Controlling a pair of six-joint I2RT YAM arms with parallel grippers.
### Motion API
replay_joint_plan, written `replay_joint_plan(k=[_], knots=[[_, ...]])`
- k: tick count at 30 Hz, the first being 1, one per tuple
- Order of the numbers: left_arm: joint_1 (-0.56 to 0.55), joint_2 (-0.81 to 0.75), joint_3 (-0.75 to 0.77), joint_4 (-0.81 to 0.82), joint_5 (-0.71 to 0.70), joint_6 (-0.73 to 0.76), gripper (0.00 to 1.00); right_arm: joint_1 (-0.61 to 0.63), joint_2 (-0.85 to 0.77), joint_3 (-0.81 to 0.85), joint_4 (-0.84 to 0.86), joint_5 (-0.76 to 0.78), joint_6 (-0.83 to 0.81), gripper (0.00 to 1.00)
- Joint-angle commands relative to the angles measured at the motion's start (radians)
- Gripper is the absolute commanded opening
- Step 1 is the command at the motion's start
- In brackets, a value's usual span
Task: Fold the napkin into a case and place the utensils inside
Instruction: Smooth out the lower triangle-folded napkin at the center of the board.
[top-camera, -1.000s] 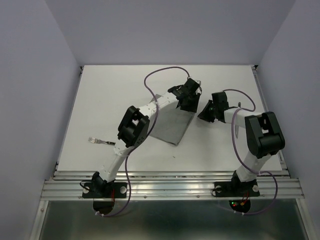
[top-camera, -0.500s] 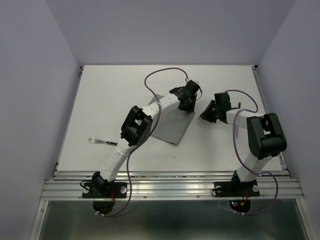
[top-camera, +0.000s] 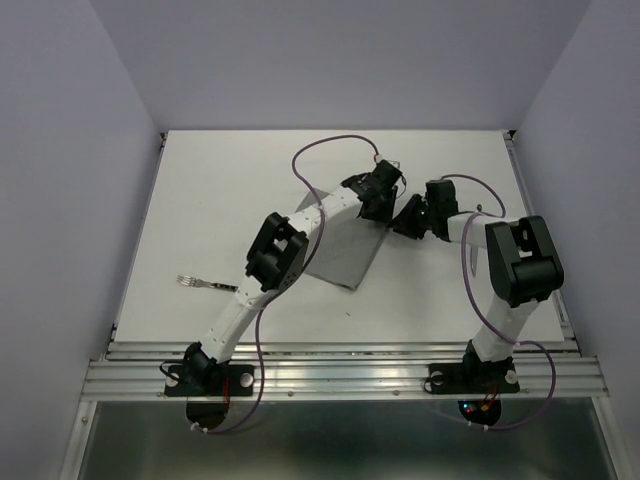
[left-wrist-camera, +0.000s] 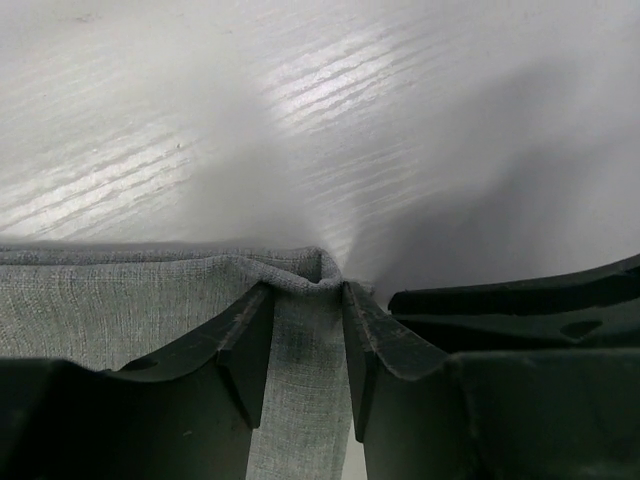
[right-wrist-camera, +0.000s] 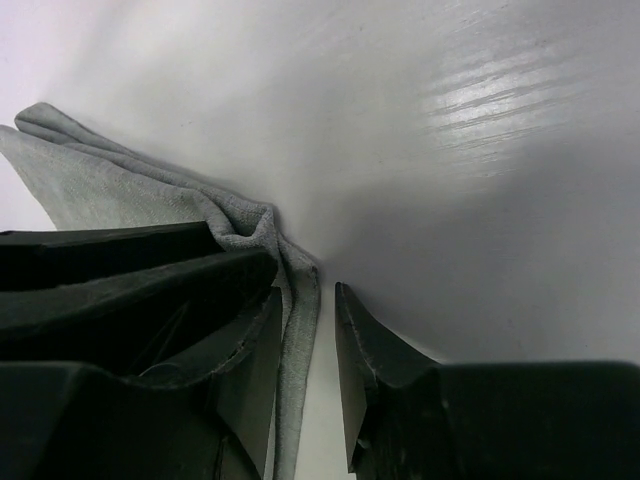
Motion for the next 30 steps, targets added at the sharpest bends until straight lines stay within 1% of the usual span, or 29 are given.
replay_joint_plan(k=[1,2,3,5,6,9,10,11,12,14,17,18,19,20,21,25,30], knots=[[0.006,0.023,0.068,-0.006,0.007,-0.004,0.43,0.000,0.028,0.021,0.014,-0.013,-0.022,0.34],[0.007,0.031,0.068,-0.006,0.007,-0.002,0.42,0.000,0.034,0.022,0.012,-0.015,-0.022,0.34],[0.010,0.032,0.068,-0.004,0.011,-0.004,0.37,0.009,0.037,0.025,0.009,-0.015,-0.024,0.34],[0.015,0.041,0.068,-0.002,0.020,-0.007,0.32,0.009,0.047,0.028,0.005,-0.016,-0.027,0.34],[0.015,0.041,0.068,-0.002,0.025,-0.007,0.25,0.009,0.048,0.027,0.005,-0.013,-0.027,0.33],[0.020,0.040,0.065,-0.001,0.026,-0.010,0.15,0.009,0.054,0.024,0.003,-0.006,-0.028,0.31],[0.020,0.038,0.062,-0.001,0.026,-0.010,0.09,0.009,0.056,0.022,0.005,-0.004,-0.027,0.31],[0.021,0.037,0.059,-0.002,0.025,-0.012,0.06,0.009,0.059,0.022,0.003,-0.003,-0.027,0.30],[0.023,0.029,0.051,0.001,0.026,-0.012,0.00,0.009,0.060,0.022,0.003,0.002,-0.022,0.28],[0.024,0.009,0.039,0.005,0.026,-0.010,0.00,0.009,0.062,0.021,0.005,0.016,-0.015,0.22],[0.030,-0.021,0.016,0.007,0.026,-0.010,0.00,0.009,0.053,0.016,0.003,0.036,-0.008,0.19],[0.030,-0.031,0.010,0.007,0.026,-0.010,0.00,0.009,0.050,0.016,0.002,0.039,-0.008,0.15],[0.032,-0.040,-0.002,0.007,0.026,-0.009,0.00,0.009,0.050,0.016,0.002,0.039,-0.008,0.13],[0.030,-0.057,-0.006,0.005,0.057,-0.007,0.00,0.009,0.050,0.021,0.002,0.039,-0.008,0.11],[0.032,-0.063,-0.013,0.004,0.066,-0.002,0.00,0.009,0.050,0.021,0.002,0.037,-0.008,0.07],[0.032,-0.092,-0.013,-0.016,0.100,0.001,0.00,0.009,0.051,0.031,0.000,0.043,-0.010,0.02],[0.030,-0.121,-0.018,-0.048,0.125,-0.004,0.00,0.009,0.056,0.045,-0.004,0.056,-0.008,0.01]])
